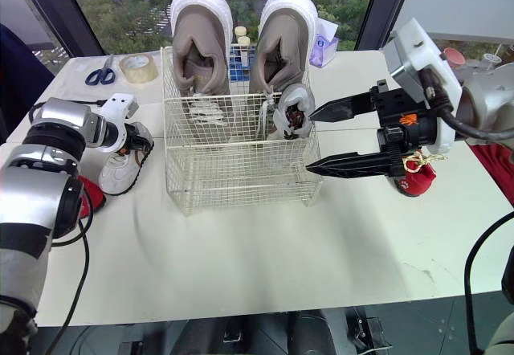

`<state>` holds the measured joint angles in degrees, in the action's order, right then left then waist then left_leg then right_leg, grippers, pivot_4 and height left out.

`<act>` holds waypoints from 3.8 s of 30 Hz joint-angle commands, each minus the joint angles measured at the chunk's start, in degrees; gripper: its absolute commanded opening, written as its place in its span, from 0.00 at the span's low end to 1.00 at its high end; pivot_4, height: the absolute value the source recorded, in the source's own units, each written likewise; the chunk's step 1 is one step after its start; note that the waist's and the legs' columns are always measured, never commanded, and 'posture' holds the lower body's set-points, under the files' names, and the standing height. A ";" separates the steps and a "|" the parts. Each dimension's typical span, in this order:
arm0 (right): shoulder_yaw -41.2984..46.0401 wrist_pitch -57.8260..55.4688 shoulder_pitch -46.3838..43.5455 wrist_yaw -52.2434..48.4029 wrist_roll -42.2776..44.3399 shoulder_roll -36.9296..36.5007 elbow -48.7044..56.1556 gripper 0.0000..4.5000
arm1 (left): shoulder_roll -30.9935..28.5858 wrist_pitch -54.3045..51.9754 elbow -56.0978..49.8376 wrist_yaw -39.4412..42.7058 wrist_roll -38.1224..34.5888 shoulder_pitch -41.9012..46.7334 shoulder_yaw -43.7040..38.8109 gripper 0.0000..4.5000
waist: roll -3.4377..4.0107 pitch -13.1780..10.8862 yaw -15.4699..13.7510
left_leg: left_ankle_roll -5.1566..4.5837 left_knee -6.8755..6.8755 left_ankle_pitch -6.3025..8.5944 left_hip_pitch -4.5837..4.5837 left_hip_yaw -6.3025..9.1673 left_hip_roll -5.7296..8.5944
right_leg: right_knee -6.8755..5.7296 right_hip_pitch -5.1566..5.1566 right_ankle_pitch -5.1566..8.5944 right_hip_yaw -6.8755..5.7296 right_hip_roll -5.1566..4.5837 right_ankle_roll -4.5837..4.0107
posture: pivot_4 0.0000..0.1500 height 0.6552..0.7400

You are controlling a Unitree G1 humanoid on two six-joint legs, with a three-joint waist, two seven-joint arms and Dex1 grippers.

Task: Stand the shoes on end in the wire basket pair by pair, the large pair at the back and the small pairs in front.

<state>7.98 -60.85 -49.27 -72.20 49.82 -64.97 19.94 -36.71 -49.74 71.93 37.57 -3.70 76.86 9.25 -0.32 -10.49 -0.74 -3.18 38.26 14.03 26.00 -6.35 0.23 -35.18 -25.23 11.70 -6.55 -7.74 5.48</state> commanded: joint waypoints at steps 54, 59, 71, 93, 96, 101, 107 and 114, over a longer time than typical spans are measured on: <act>5.98 -8.69 5.81 12.26 6.81 1.76 -2.95 1.00 | 31.27 30.99 -99.99 -23.47 -10.99 -58.41 -8.60 0.20 | -0.39 -0.11 -1.53 | -0.24 0.11 0.03 -0.61 0.28 0.02 | 0.25 0.85 -0.13 0.02 0.05 -0.11 | 1.00 1.00; 4.35 -6.63 6.46 11.59 5.85 2.72 -4.35 1.00 | 25.86 25.03 -106.52 -22.76 -10.97 -60.00 -8.87 0.71 | -0.37 -0.11 -1.40 | -0.27 0.10 0.01 -0.61 0.27 -0.01 | 0.24 0.83 -0.13 0.00 0.10 -0.10 | 1.00 1.00; 1.09 -1.56 9.14 8.00 1.82 2.94 -10.29 1.00 | 6.17 15.46 -114.66 -12.91 -16.73 -61.79 -18.52 0.93 | -0.34 -0.13 -1.28 | -0.15 0.06 0.07 -0.58 0.26 -0.03 | 0.24 0.74 -0.11 0.01 0.12 -0.13 | 1.00 1.00; 32.12 16.37 33.71 32.04 -9.41 15.90 -10.61 1.00 | -13.12 -8.20 -104.94 -6.23 -89.63 -60.06 -30.87 0.97 | -0.17 -0.12 -1.40 | 0.40 -0.08 -0.19 -0.64 0.23 0.05 | 0.41 0.87 -0.06 0.05 0.18 -0.08 | 1.00 1.00; 33.04 22.11 39.68 41.81 -15.27 23.77 -2.60 1.00 | -7.41 -4.79 -108.46 -12.71 -90.36 -60.42 -25.30 0.97 | -0.01 0.05 -1.42 | 0.46 -0.18 -0.23 -0.68 0.23 0.02 | 0.48 0.91 -0.07 0.08 0.19 -0.07 | 1.00 1.00; 31.87 25.40 47.58 46.58 -17.96 31.01 1.90 1.00 | -3.67 -2.72 -115.54 -17.75 -88.57 -63.81 -17.96 0.97 | 0.27 0.20 -1.39 | 0.51 -0.24 -0.28 -0.68 0.20 -0.01 | 0.44 0.86 -0.07 0.16 0.42 -0.07 | 1.00 1.00; 30.35 28.94 49.61 47.07 -20.02 32.22 -3.33 1.00 | -3.04 -1.73 -119.78 -18.36 -82.01 -66.72 -11.44 0.97 | 0.48 0.34 -1.47 | 0.37 -0.21 -0.20 -0.73 0.21 -0.07 | 0.65 0.98 -0.07 0.21 0.57 -0.19 | 1.00 1.00; 29.77 27.36 48.53 47.24 -18.36 31.95 -8.04 1.00 | -3.18 0.26 -121.00 -16.58 -78.66 -69.81 -9.27 0.97 | 0.68 0.46 -1.41 | 0.15 -0.21 -0.08 -0.68 0.22 -0.14 | 0.86 1.01 -0.10 0.21 0.68 -0.24 | 1.00 1.00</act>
<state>36.91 -34.15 0.05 -25.03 30.68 -32.42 12.10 -39.81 -50.77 -46.98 20.18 -82.81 7.11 -0.57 0.36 -10.03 -2.14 -3.03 38.05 13.96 25.32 -6.13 0.08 -34.31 -24.21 11.60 -6.34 -7.06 5.23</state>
